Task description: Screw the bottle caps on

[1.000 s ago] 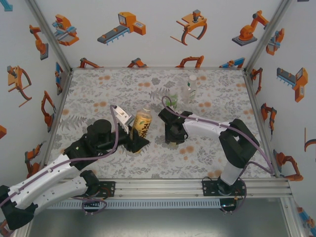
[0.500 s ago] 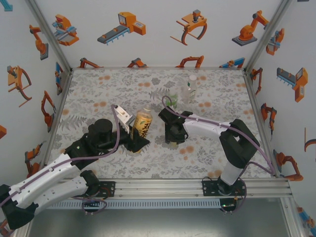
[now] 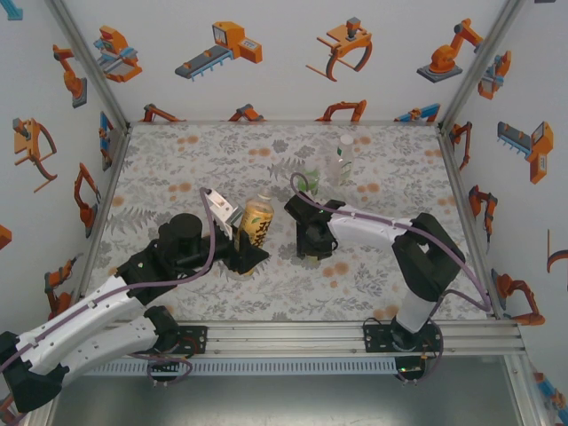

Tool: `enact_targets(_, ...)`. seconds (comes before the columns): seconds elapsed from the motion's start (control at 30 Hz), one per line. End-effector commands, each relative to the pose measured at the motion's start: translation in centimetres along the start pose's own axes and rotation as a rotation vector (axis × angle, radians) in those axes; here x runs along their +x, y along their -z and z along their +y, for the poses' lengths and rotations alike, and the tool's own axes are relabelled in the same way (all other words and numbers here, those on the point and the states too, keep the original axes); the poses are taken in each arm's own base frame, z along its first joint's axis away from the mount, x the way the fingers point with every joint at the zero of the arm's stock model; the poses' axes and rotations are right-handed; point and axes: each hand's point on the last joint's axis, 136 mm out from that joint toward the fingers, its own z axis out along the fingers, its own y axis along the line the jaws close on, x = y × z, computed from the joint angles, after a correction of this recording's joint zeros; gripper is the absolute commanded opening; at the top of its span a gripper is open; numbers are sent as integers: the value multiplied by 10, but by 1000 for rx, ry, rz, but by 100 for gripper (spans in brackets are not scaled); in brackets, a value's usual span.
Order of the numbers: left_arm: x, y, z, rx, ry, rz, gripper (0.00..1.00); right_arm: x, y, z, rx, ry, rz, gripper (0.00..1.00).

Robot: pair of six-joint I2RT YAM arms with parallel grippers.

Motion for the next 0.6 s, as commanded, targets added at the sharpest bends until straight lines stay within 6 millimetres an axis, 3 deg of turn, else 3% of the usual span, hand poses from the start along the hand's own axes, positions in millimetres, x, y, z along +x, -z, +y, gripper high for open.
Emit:
enact_targets(0.0, -12, 4, -6, 26, 9, -43, 4, 2, -3, -4, 21, -10, 16, 47)
enact_targets(0.27, -12, 4, -5, 24, 8, -40, 4, 3, -7, -3, 14, -16, 26, 45)
enact_targets(0.57, -12, 3, -5, 23, 9, -41, 4, -14, 28, -3, -29, -11, -48, 46)
